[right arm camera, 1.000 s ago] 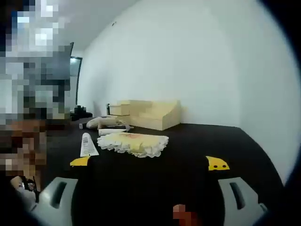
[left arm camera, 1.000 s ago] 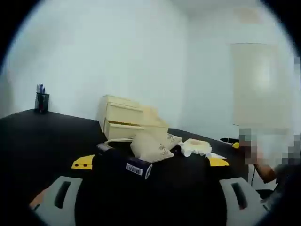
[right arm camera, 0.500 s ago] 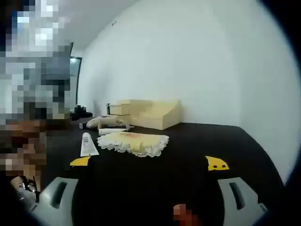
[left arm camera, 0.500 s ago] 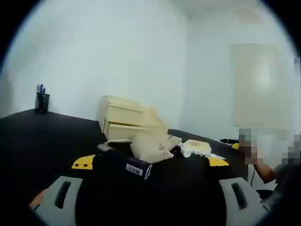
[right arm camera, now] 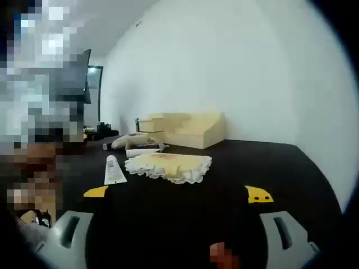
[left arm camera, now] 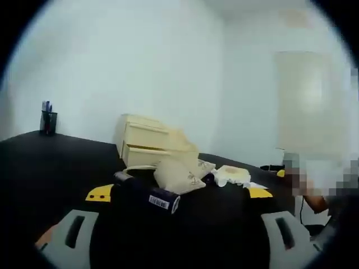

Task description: Open the drawer, pick up the cosmetic bottles from the table one by one, place them into the drawer, release the gripper, close the drawer, and move the gripper away

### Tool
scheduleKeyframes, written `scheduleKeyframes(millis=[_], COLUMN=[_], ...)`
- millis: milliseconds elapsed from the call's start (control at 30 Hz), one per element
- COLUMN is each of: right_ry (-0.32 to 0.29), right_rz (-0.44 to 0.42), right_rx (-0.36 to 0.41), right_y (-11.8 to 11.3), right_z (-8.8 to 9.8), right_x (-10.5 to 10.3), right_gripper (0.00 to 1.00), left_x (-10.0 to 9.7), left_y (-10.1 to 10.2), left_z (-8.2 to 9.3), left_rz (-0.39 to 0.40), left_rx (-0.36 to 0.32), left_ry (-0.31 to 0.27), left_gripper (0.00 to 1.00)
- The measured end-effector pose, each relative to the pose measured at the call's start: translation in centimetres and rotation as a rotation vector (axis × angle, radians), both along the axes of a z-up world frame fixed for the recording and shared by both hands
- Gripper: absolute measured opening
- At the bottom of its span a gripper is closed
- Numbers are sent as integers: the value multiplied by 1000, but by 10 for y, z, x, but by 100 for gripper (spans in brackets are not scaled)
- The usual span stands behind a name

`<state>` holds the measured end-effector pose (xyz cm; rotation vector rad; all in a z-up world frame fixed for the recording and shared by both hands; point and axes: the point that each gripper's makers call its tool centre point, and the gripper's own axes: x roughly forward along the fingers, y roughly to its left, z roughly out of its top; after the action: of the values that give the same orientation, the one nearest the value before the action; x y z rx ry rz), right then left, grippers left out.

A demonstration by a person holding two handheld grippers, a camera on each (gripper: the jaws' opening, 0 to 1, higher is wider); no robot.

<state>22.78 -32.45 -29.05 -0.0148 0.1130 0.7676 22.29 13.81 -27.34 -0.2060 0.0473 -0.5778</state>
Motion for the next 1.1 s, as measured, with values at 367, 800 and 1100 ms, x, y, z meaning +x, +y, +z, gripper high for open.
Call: scheduleKeyframes(millis=[367,800,1100], right_ry=[8,-9,-62], right_rz=[33,82,83], right_rx=[-27,7,-89], right_y=[18,42,38], right_z=[20,80,109], right_x=[6,14,37], right_gripper=[92,92,93], left_x=[-5,-5,-19], left_y=[-8,-7,-19], left_z=[0,-3,6], left_rz=[-20,-10,-115], left_rx=[-10,-1,23], left_ry=[-3,8,-59], left_gripper=[92,90,88])
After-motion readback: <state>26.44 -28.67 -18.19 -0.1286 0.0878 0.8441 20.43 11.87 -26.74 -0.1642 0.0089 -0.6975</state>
